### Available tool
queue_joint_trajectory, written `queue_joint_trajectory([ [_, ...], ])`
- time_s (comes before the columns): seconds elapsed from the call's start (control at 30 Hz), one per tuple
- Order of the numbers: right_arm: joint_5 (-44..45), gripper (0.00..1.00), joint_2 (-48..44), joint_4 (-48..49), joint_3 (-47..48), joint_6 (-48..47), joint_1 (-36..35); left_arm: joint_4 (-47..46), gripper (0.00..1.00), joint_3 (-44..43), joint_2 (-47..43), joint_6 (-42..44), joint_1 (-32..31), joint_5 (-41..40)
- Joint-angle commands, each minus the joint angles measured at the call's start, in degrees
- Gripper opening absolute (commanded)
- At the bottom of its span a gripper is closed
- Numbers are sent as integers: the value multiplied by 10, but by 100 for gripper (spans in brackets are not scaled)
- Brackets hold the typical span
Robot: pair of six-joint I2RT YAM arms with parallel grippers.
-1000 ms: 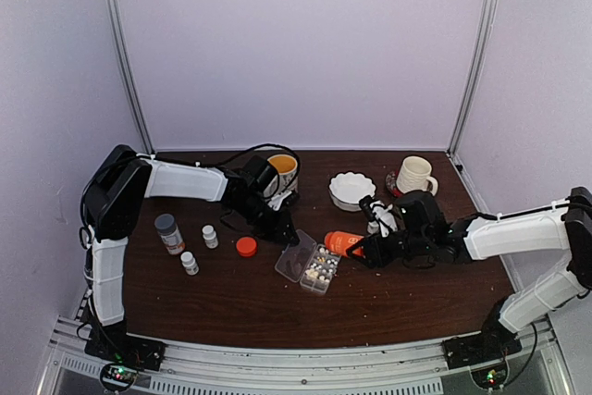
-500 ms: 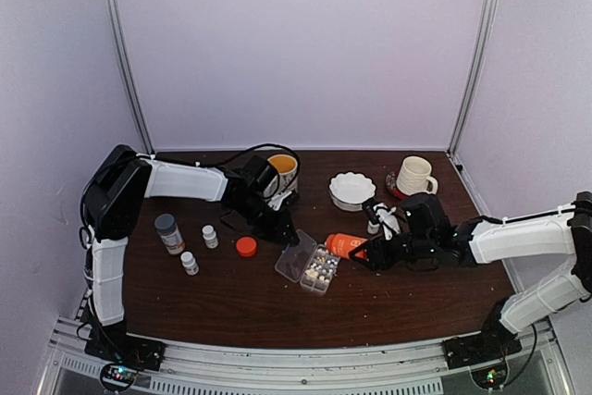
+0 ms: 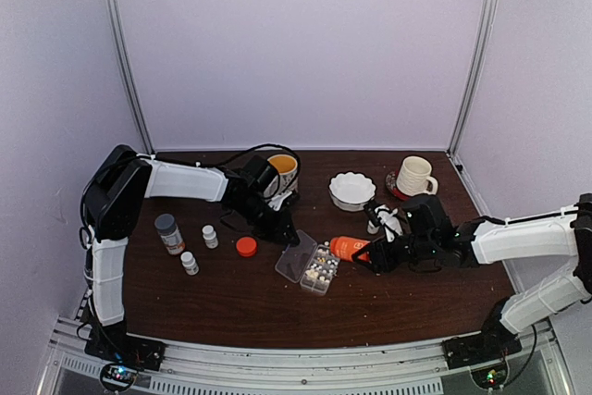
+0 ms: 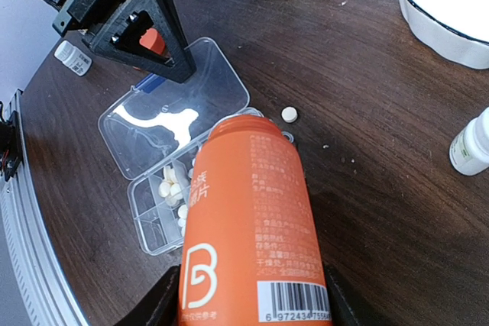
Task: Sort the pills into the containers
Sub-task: Pour the pill into the compartment of the pill container.
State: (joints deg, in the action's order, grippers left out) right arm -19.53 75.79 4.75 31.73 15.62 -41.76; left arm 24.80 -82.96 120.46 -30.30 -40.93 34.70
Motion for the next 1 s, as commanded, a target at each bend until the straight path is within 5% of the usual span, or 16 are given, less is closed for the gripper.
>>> queue_joint_trajectory([
  [0.0,-6,0,-19,64,-21,22,0,3,13,-13,-13,9,-3,-1],
  [0.1,17,0,4,-30,24,-10,0,5,13,-12,-15,10,-3,-2],
  [0.23,-10,0,-19,63,-19,22,0,5,13,-14,-13,9,-3,-2],
  [0.37,-8,0,4,-4,13,-2,0,5,13,-13,-13,9,-3,-3],
  [0.97,-40,0,-77,178,-85,15,1,5,16,-12,-17,9,-3,-3],
])
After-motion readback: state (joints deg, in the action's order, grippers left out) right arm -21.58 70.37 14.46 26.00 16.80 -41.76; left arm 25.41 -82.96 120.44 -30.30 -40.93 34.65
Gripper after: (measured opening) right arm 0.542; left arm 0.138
